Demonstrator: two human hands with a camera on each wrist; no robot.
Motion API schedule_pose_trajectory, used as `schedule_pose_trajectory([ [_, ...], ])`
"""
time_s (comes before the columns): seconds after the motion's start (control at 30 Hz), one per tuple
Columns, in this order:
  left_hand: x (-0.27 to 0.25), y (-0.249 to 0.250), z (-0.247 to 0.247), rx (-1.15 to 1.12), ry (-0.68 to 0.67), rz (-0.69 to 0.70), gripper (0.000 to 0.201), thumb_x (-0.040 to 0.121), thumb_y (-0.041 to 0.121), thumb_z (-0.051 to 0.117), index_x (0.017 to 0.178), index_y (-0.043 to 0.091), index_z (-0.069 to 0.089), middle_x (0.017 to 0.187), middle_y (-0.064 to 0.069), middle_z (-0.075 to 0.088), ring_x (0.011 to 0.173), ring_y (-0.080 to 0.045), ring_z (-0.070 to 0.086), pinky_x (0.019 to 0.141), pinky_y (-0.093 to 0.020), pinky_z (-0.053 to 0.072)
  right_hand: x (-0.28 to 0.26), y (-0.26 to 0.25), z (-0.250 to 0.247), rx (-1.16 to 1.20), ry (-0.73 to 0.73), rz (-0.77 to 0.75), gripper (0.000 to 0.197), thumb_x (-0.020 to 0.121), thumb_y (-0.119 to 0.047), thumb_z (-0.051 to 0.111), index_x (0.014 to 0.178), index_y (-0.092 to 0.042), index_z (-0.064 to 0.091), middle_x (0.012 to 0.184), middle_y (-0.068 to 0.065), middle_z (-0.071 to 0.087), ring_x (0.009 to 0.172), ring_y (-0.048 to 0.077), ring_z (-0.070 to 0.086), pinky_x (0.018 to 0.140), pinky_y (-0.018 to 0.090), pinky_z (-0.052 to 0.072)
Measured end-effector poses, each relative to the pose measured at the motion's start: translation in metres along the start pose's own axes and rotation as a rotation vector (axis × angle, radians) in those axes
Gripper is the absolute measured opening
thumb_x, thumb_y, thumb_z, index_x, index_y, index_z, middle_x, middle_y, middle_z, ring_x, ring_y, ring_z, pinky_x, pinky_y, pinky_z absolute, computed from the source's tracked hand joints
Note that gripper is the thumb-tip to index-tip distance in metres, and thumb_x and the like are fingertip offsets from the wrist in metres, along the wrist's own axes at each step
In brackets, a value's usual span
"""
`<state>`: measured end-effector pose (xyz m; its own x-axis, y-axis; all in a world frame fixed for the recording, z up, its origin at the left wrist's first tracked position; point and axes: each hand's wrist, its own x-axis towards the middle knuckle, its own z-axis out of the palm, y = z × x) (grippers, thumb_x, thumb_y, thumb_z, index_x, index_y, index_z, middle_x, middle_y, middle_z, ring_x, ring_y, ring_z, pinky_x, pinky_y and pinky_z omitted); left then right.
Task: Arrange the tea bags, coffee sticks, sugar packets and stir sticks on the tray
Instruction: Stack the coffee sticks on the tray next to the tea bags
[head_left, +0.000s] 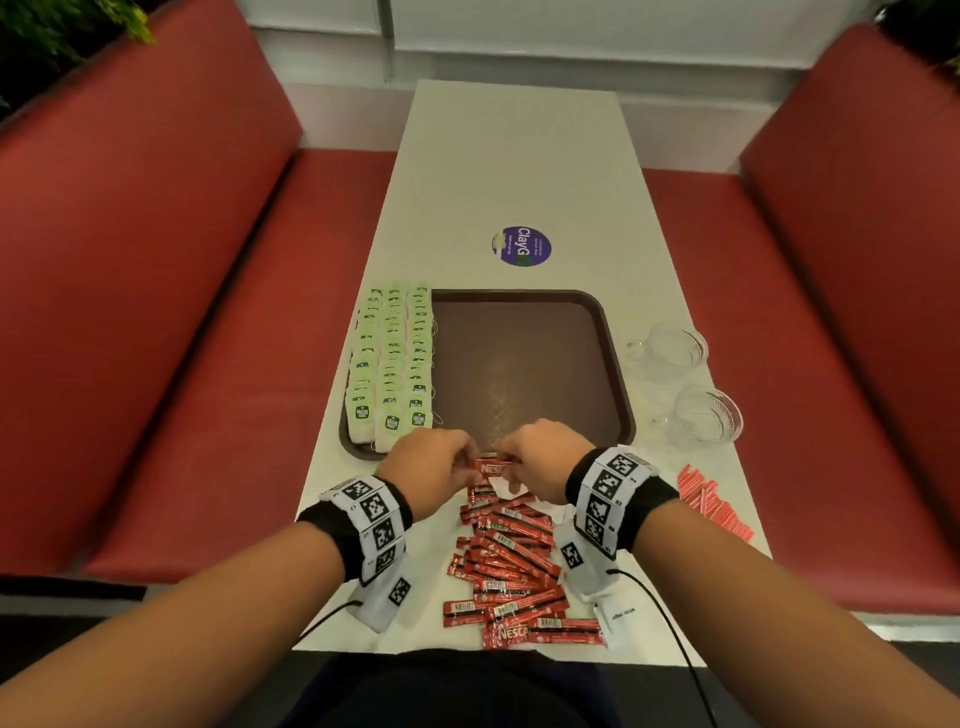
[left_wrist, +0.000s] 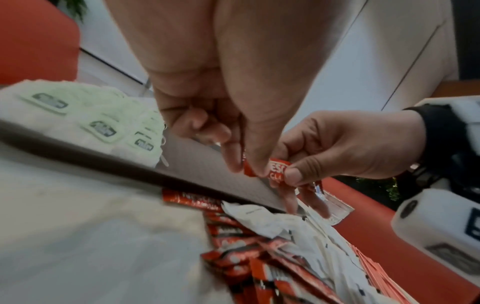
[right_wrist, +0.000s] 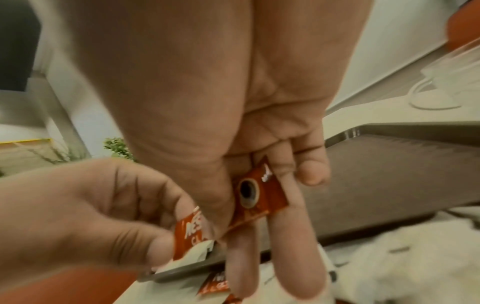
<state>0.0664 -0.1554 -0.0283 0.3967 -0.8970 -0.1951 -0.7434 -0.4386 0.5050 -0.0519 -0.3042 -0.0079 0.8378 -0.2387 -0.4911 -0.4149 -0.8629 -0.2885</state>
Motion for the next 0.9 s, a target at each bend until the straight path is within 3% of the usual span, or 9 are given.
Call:
schedule_pose_trajectory([
  [0.07,-0.001,-0.001,0.005,0.053,-0.059,0.005,0.015,0.090,0.035,0.068,0.101,0.026,0.069,0.094,0.010,0.068,0.087,-0.009,0.061,0.081,-0.029,0.050,-0.003,0.009,0.001,-0.013,0.006,0.068,0.007,0.096,-0.024,0.059,0.091,-0.021,0.062,0.093,-0.001,0.070,0.080,0.020,0.063,0.075,0.034,0.054],
  [0.2,0.001,0.013,0.019,0.127,-0.204,0.166,0.018,0.092,0.035,0.065,0.106,0.026,0.072,0.106,0.008,0.067,0.099,-0.012,0.061,0.086,-0.031,0.049,-0.005,0.025,0.001,0.061,0.038,0.162,0.016,0.097,-0.017,0.053,0.084,-0.024,0.047,0.098,0.005,0.068,0.078,0.021,0.062,0.068,0.031,0.049],
  [0.37,0.011,0.034,0.041,0.245,-0.339,0.301,0.034,0.087,0.039,0.070,0.120,0.027,0.068,0.119,0.005,0.065,0.110,-0.017,0.058,0.092,-0.036,0.048,-0.004,0.042,0.002,0.285,0.048,0.193,0.011,0.096,-0.012,0.048,0.091,-0.021,0.044,0.086,0.002,0.072,0.070,0.018,0.068,0.062,0.033,0.054],
  [0.53,0.013,0.039,0.045,0.330,-0.304,0.326,0.027,0.096,0.035,0.055,0.117,0.026,0.069,0.112,0.003,0.068,0.105,-0.020,0.059,0.088,-0.038,0.051,-0.009,0.051,0.002,0.340,0.100,0.081,0.006,0.097,-0.013,0.043,0.094,-0.018,0.040,0.082,0.003,0.056,0.069,0.019,0.053,0.061,0.031,0.039],
  [0.67,0.016,0.033,0.032,0.234,-0.203,0.227,0.026,0.100,0.034,0.050,0.114,0.027,0.070,0.106,0.005,0.071,0.101,-0.016,0.059,0.090,-0.038,0.049,-0.014,0.058,0.000,0.374,0.049,-0.023,0.005,0.089,-0.022,0.060,0.090,-0.019,0.056,0.085,-0.003,0.060,0.079,0.018,0.058,0.069,0.030,0.043],
  [0.77,0.018,0.031,0.010,0.096,-0.094,0.132,0.021,0.098,0.032,0.056,0.112,0.027,0.071,0.103,0.009,0.070,0.095,-0.010,0.060,0.088,-0.030,0.047,-0.017,0.059,-0.003,0.315,0.052,-0.120,0.018,0.086,-0.035,0.071,0.080,-0.028,0.056,0.075,-0.009,0.057,0.066,0.008,0.053,0.061,0.024,0.039],
  [0.9,0.020,0.032,-0.015,-0.056,-0.037,0.055,0.015,0.096,0.030,0.061,0.107,0.031,0.072,0.089,0.017,0.068,0.080,0.002,0.060,0.072,-0.018,0.045,-0.014,0.057,-0.018,0.315,0.159,-0.187,0.018,0.093,-0.033,0.066,0.078,-0.026,0.059,0.072,-0.007,0.058,0.063,0.008,0.053,0.057,0.021,0.036],
])
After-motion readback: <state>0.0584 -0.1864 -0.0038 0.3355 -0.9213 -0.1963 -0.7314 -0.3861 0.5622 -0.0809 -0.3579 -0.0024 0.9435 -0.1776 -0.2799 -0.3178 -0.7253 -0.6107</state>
